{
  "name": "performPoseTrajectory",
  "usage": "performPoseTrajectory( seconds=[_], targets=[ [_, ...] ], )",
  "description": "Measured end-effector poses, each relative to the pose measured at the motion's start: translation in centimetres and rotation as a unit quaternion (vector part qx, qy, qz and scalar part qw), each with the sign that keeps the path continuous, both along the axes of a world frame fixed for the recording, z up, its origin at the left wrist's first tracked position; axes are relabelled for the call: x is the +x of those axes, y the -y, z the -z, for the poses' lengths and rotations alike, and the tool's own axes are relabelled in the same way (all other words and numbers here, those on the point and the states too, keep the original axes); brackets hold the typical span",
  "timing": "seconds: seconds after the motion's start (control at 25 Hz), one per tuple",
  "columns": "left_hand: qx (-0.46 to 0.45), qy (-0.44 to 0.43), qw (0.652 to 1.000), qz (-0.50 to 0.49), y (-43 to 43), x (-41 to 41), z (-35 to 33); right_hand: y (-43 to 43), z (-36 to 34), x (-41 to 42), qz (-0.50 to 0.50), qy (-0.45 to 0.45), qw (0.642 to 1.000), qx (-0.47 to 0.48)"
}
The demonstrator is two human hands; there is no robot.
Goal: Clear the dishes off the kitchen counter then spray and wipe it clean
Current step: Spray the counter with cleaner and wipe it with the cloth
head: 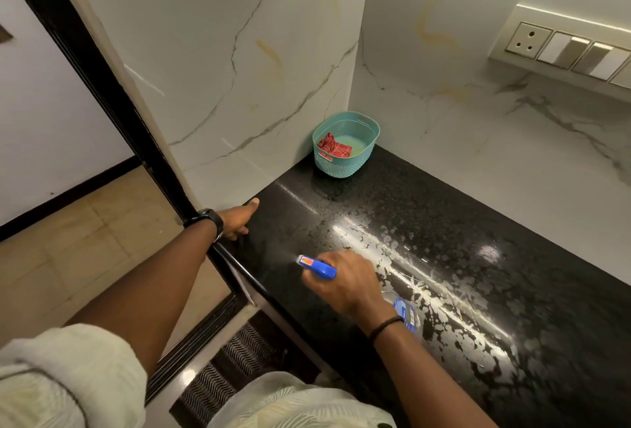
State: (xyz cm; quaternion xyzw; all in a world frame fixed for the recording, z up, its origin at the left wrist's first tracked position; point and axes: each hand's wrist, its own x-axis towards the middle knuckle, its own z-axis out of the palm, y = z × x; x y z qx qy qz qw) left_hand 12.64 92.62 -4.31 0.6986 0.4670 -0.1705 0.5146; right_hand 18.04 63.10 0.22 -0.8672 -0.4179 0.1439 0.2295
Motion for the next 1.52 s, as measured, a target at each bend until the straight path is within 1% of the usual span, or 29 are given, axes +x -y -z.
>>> performPoseTrajectory(
  seconds=[0.08, 0.12, 0.16, 0.28, 0.36, 0.44, 0.6, 0.76, 0.92, 1.12, 1.2, 1.32, 1.44, 1.52],
  targets=[
    [0.004, -0.026, 0.999, 0.042, -0.3, 0.6, 0.1, 0.4, 0.1, -0.5, -0.005, -0.006, 1.000, -0.014],
    [0.003, -0.050, 0.996, 0.069, -0.8, 0.9, 0.8, 0.8, 0.4, -0.5, 0.005, 0.002, 1.000, -0.020],
    [0.024, -0.080, 0.992, 0.093, -0.6, 1.0, 0.7, 1.3, 0.6, -0.2, 0.023, 0.014, 0.999, -0.026],
    [0.032, -0.093, 0.989, 0.109, 0.1, 1.9, 0.3, 2.7, 0.5, 1.4, 0.108, 0.049, 0.992, -0.033],
    [0.010, -0.093, 0.990, 0.109, 1.3, 2.3, -0.7, 3.2, 0.4, 2.6, 0.174, 0.057, 0.983, -0.010],
    [-0.002, -0.105, 0.987, 0.126, 2.5, 2.8, -1.5, 3.5, 0.5, 3.3, 0.216, 0.053, 0.975, 0.017],
    [0.013, -0.130, 0.984, 0.122, 4.3, 3.2, -3.0, 4.1, 0.1, 3.7, 0.231, 0.064, 0.971, 0.004],
    [0.007, -0.158, 0.979, 0.125, 3.5, 4.0, -2.2, 4.7, -0.3, 4.7, 0.275, 0.055, 0.959, 0.044],
    [0.009, -0.158, 0.976, 0.147, 4.9, 4.5, -2.3, 5.3, -0.8, 6.5, 0.314, 0.053, 0.947, 0.040],
    [0.030, -0.149, 0.974, 0.166, 5.9, 5.4, -1.9, 5.9, -1.1, 9.8, 0.400, 0.032, 0.911, 0.093],
    [0.052, -0.146, 0.974, 0.167, 5.6, 5.0, -1.4, 5.9, -1.5, 11.0, 0.405, 0.029, 0.907, 0.114],
    [0.084, -0.151, 0.965, 0.195, 4.5, 4.6, -0.2, 5.8, -2.2, 12.0, 0.413, 0.036, 0.893, 0.175],
    [0.105, -0.156, 0.960, 0.207, 4.3, 4.2, 0.3, 6.4, -1.8, 12.0, 0.418, 0.018, 0.896, 0.151],
    [0.114, -0.159, 0.959, 0.207, 4.3, 4.1, 0.4, 7.0, -1.5, 11.7, 0.423, 0.021, 0.895, 0.140]
  ],
)
